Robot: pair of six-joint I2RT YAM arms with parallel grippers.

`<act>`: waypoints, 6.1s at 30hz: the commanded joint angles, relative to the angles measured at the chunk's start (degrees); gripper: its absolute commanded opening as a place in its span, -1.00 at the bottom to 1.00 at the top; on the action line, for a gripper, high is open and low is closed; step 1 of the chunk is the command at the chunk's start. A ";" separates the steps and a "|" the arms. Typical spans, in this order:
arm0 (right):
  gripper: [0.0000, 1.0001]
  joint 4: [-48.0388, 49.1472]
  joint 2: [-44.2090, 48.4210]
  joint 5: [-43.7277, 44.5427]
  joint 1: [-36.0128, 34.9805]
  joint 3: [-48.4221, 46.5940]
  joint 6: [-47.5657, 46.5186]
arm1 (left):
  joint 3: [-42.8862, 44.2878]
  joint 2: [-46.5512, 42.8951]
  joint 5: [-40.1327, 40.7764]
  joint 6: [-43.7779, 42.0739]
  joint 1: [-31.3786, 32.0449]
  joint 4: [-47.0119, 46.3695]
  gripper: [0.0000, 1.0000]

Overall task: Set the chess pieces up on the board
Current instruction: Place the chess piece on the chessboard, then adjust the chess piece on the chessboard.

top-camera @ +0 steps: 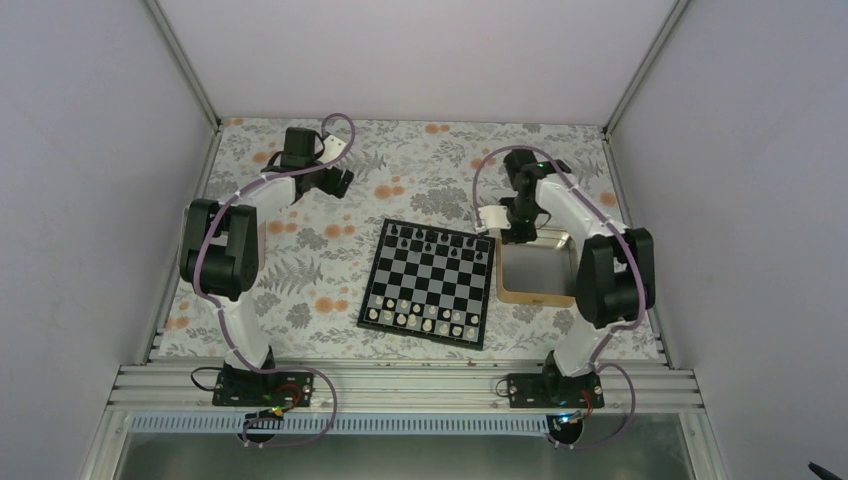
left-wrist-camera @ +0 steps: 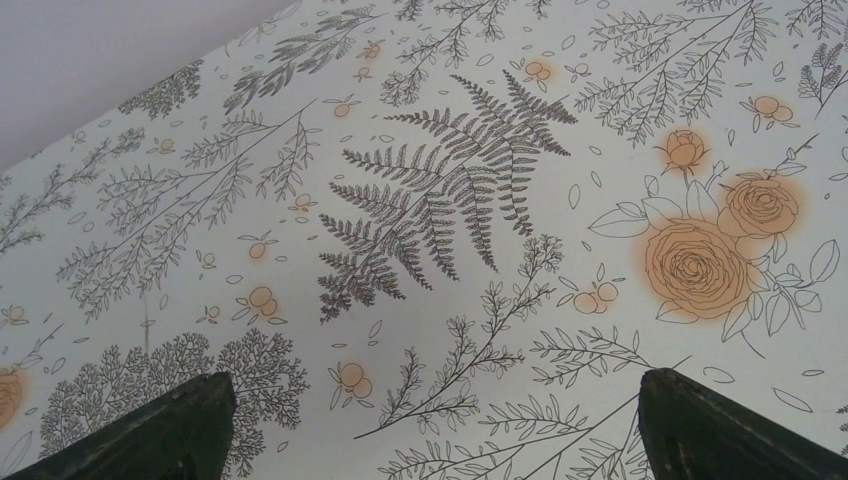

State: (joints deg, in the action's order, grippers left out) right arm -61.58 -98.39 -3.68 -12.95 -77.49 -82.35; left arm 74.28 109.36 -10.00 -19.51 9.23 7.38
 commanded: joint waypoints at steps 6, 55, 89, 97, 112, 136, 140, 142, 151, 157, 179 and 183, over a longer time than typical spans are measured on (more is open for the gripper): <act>-0.82 2.07 -6.31 -3.86 -5.39 -4.15 3.22 | -0.30 -1.90 0.12 -0.88 0.18 -0.94 1.00; -0.51 2.56 -13.02 -5.32 -6.52 -7.76 5.00 | -1.20 -1.72 0.31 -0.80 -0.01 -1.93 1.00; -0.29 -5.85 -15.22 -6.44 -19.11 -22.12 24.78 | 2.99 -1.64 3.57 -11.10 2.19 6.95 0.98; -0.38 -7.30 -20.73 -7.41 -24.24 -27.62 24.22 | 1.83 -1.88 5.57 -10.66 2.02 4.60 1.00; -0.49 -3.42 -24.47 -5.68 -26.94 -27.51 24.65 | 2.52 -3.05 5.38 -9.57 1.93 5.28 1.00; -0.52 -0.97 -27.46 -2.34 -27.13 -26.87 25.31 | 1.51 -4.36 2.79 -9.41 1.49 5.24 1.00; -0.53 -1.16 -27.88 -2.22 -27.13 -26.84 25.39 | 1.31 -4.52 2.36 -9.41 1.49 5.18 1.00; -0.53 -1.09 -27.95 -2.12 -27.13 -26.86 25.44 | 1.31 -4.56 2.16 -9.41 1.49 5.11 1.00; -0.66 -1.08 -28.55 -2.51 -27.13 -27.04 25.31 | 1.21 -4.65 1.48 -9.32 1.40 5.16 1.00; -0.73 -1.24 -28.58 -2.56 -27.13 -26.98 25.13 | 1.06 -4.55 1.03 -9.40 1.32 5.11 1.00; -0.49 -3.55 -21.87 -2.90 -27.13 -28.86 24.91 | 1.05 -4.96 0.30 -9.11 1.15 4.94 1.00; -0.40 -5.66 -16.58 -4.21 -26.51 -31.00 24.78 | 1.70 -4.80 0.80 -8.53 1.11 5.30 1.00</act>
State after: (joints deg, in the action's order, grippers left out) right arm -64.51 -122.50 -6.39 -39.35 -104.88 -57.47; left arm 75.53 106.52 -8.47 -29.12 10.61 12.53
